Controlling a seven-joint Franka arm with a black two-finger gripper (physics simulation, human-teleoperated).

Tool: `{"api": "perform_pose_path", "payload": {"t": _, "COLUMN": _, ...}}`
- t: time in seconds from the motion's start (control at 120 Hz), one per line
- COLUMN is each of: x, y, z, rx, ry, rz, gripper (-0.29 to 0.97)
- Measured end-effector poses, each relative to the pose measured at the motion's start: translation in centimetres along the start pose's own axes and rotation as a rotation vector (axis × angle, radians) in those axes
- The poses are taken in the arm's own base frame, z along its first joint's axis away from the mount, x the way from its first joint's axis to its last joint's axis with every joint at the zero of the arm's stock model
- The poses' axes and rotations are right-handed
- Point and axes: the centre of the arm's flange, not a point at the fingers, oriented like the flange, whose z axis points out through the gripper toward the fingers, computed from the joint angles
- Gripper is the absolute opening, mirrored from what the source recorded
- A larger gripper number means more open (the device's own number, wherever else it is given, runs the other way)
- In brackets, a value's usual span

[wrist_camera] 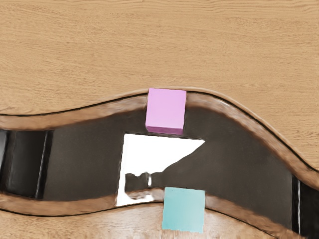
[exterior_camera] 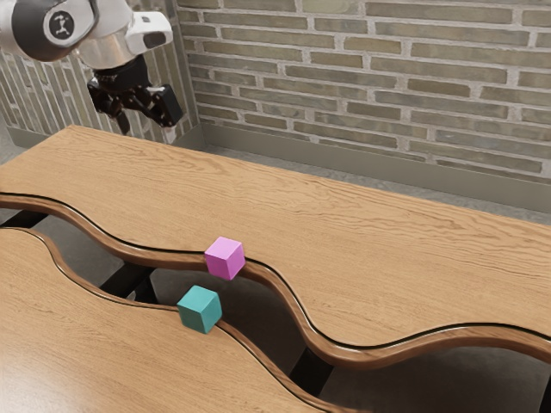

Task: Pick up the blue block with one arm, and put the blue block on the pink block with one arm

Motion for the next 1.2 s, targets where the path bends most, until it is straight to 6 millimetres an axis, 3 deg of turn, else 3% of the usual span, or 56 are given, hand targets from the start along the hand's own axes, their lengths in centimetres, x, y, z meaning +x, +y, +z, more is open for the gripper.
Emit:
{"api": "perform_pose_path", "payload": {"t": 0.083, "x": -1.2, "y": 0.7, "z": 1.6, "rx": -0.012, "ry": -0.074, "rz": 0.003, "gripper": 0.68}}
{"api": "perform_pose_path", "payload": {"t": 0.15, "x": -1.0, "y": 0.3, "z": 3.8, "rx": -0.001, "ry": -0.129, "rz": -0.012, "gripper": 0.68}}
{"api": "perform_pose_path", "payload": {"t": 0.258, "x": -1.6, "y": -0.2, "z": 11.5, "rx": 0.028, "ry": -0.27, "rz": -0.044, "gripper": 0.68}}
{"api": "perform_pose_path", "payload": {"t": 0.358, "x": -3.1, "y": 0.0, "z": 16.9, "rx": 0.036, "ry": -0.31, "rz": -0.065, "gripper": 0.68}}
{"api": "perform_pose_path", "payload": {"t": 0.533, "x": -3.3, "y": 0.5, "z": 22.9, "rx": 0.03, "ry": -0.288, "rz": -0.099, "gripper": 0.68}}
{"api": "perform_pose_path", "payload": {"t": 0.875, "x": -3.3, "y": -1.3, "z": 30.2, "rx": 0.023, "ry": -0.25, "rz": -0.195, "gripper": 0.68}}
{"api": "perform_pose_path", "payload": {"t": 1.058, "x": -3.3, "y": 1.0, "z": 33.3, "rx": -0.008, "ry": -0.258, "rz": -0.196, "gripper": 0.68}}
{"api": "perform_pose_path", "payload": {"t": 1.2, "x": -2.9, "y": 1.0, "z": 33.9, "rx": -0.03, "ry": -0.239, "rz": -0.216, "gripper": 0.68}}
